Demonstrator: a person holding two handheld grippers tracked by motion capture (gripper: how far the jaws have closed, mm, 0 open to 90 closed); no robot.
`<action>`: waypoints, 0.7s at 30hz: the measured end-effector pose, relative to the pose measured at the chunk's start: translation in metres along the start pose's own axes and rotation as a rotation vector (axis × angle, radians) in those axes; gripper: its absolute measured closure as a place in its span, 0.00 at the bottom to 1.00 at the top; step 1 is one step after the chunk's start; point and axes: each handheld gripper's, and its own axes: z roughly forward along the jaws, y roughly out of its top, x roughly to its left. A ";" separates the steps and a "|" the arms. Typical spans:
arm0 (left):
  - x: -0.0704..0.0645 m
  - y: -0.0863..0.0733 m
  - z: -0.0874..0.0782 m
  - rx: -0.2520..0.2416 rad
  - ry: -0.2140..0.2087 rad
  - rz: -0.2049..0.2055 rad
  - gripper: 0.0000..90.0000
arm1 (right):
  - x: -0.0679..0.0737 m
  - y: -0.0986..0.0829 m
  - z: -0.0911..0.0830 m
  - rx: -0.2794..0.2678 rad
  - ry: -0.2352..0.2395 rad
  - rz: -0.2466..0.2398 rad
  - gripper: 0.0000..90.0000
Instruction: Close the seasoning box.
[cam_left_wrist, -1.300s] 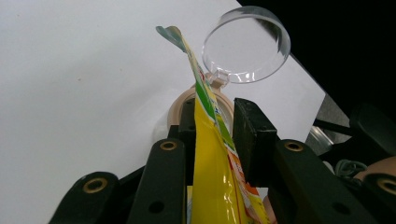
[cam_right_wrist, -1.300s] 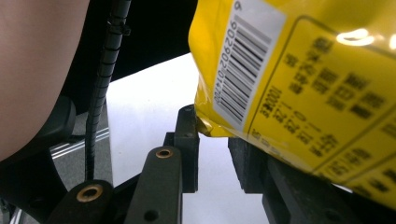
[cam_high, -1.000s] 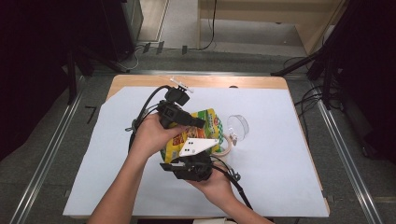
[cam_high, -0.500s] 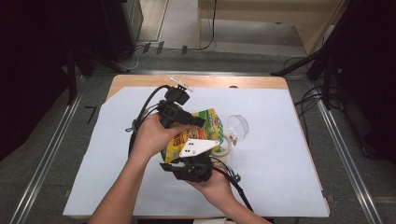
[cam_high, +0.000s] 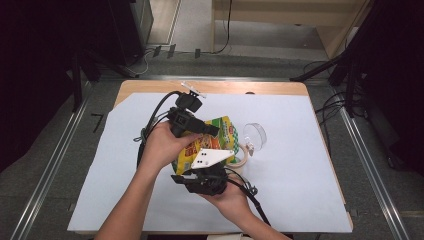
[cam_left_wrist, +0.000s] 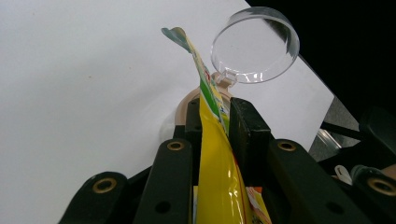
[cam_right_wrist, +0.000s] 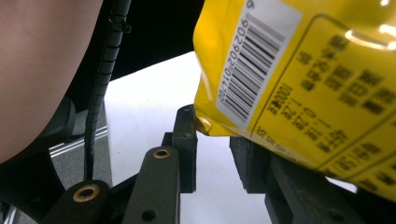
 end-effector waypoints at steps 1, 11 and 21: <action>0.000 0.000 0.000 0.000 -0.001 0.001 0.87 | 0.000 0.000 0.000 -0.001 -0.004 -0.007 0.81; 0.001 0.001 0.001 0.003 -0.004 0.004 0.87 | 0.000 -0.001 0.001 -0.002 -0.005 -0.010 0.82; 0.001 0.001 0.002 0.002 -0.007 0.005 0.87 | -0.002 -0.002 0.000 0.000 -0.008 -0.022 0.83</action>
